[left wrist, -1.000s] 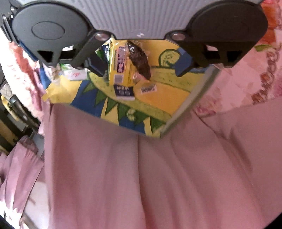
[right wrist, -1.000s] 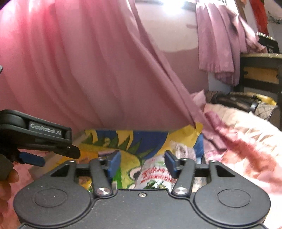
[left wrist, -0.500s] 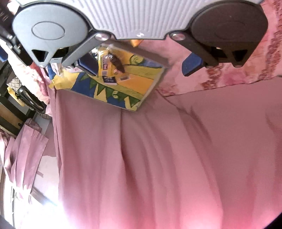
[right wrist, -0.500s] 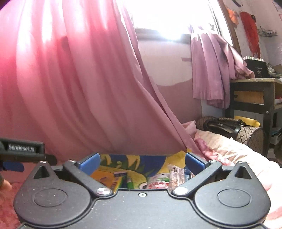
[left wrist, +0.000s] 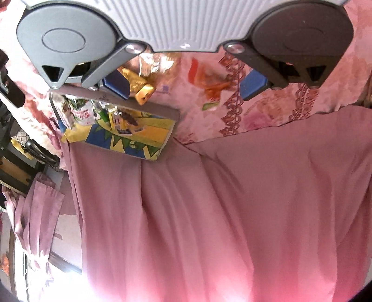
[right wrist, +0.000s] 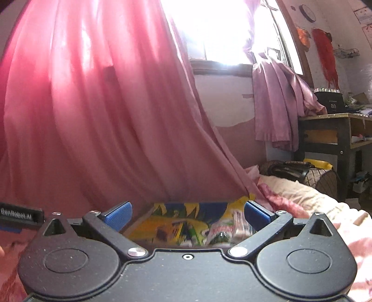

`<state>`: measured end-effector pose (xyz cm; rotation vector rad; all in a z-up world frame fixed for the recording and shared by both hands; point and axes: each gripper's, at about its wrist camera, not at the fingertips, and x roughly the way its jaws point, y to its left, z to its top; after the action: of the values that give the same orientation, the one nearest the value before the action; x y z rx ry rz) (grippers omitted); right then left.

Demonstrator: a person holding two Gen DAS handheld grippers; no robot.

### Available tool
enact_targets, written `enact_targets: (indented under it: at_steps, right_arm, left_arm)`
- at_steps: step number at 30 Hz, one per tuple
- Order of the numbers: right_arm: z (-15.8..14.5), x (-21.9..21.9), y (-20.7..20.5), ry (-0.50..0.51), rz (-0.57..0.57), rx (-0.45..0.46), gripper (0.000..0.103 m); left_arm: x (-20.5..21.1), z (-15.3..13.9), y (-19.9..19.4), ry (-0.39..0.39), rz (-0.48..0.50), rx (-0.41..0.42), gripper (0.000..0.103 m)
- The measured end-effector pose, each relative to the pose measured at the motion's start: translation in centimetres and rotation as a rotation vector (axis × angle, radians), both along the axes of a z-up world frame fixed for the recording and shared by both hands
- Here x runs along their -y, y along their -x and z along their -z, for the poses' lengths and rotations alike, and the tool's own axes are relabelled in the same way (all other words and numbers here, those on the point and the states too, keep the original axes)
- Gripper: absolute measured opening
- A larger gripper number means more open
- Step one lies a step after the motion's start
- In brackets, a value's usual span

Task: Organize snacks
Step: 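Withdraw both open tools from the box toward the remaining snacks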

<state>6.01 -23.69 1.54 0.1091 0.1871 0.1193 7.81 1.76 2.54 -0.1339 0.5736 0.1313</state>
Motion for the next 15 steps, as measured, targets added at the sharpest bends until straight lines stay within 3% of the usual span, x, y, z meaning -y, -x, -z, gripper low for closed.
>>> enact_targets:
  at_steps: [7, 15]
  right_arm:
    - [1.5, -2.1, 4.0, 0.059, -0.026, -0.044, 0.102]
    - [3.6, -4.7, 5.9, 0.132, -0.078, -0.131, 0.102]
  left_arm:
    - [-1.3, 1.6, 3.6, -0.042, 0.039, 0.024, 0.103]
    - [-2.4, 4.4, 4.6, -0.066, 0.041, -0.031, 0.103]
